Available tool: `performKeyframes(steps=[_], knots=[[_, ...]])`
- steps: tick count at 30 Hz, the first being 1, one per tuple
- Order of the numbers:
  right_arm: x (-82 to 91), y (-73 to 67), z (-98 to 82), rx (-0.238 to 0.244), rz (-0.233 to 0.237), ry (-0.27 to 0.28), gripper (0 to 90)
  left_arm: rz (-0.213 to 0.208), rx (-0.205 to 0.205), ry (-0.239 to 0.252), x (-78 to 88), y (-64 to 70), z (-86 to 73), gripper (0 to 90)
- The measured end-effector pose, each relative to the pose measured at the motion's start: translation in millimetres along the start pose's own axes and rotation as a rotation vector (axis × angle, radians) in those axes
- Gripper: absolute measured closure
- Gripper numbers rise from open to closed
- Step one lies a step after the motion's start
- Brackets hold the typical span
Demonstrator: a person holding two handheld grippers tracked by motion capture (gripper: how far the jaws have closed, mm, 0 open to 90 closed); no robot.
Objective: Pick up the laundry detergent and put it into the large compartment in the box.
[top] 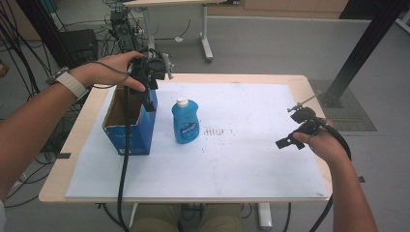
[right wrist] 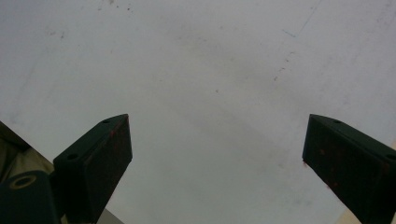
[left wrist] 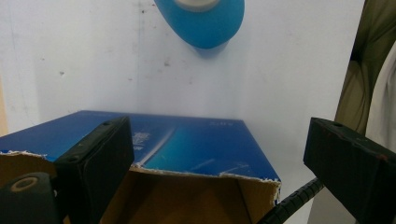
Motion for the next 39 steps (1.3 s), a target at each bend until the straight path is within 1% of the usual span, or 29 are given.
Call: performKeyframes(steps=[6,11,17,22,23,26,29,31,32,35,36,38,39], knots=[[2.0,-0.7,-1.4,-0.001,-0.007,0.007,7.8,0.001,-0.002,-0.005,0.0,0.9,2.4,8.9],[4.6,-0.7,-2.3,-0.003,-0.011,0.007,7.9,0.004,0.013,-0.003,0.3,0.9,2.6,8.8],[4.1,-1.1,-3.3,-0.005,-0.015,0.007,7.8,0.009,0.014,-0.005,1.4,4.1,4.0,8.4],[2.4,-0.7,-3.7,-0.001,-0.013,0.008,7.8,0.013,0.024,-0.002,2.3,6.6,5.3,8.0],[2.6,-0.9,-3.5,-0.005,-0.013,0.008,7.8,0.013,0.033,-0.001,2.7,7.2,5.9,8.0],[2.5,-1.2,-3.6,-0.005,-0.014,0.009,7.6,0.011,0.044,0.002,3.3,7.0,6.1,8.0],[2.0,-1.0,-4.2,-0.007,-0.016,0.009,7.5,0.011,0.067,0.008,4.4,6.9,6.9,7.4],[1.5,-0.6,-4.7,-0.008,-0.015,0.008,7.4,0.016,0.097,0.014,4.8,7.5,7.1,7.3],[1.5,-0.6,-4.7,-0.008,-0.015,0.008,7.4,0.016,0.097,0.014,4.8,7.5,7.1,7.3],[1.0,-0.3,-5.1,-0.005,-0.016,0.007,7.4,0.022,0.121,0.001,5.0,7.4,10.0,7.3],[1.1,-0.7,-5.0,-0.008,-0.016,0.006,7.4,0.022,0.121,0.001,5.0,7.4,10.0,7.3],[1.2,-0.9,-5.0,-0.006,-0.016,0.006,7.4,0.029,0.143,0.0,5.1,8.1,11.1,7.3],[1.2,-0.9,-5.0,-0.006,-0.016,0.006,7.4,0.029,0.143,0.0,5.1,8.1,11.1,7.3]])
Point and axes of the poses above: each handheld gripper's, and its own axes: x roughly backward along the jaws, z roughly out of its top, y roughly to its right, the point moved 2 cm from there along -x, roughly forward along the jaws, and after that the axes turned 9 degrees about y, right-handed, at the moved point
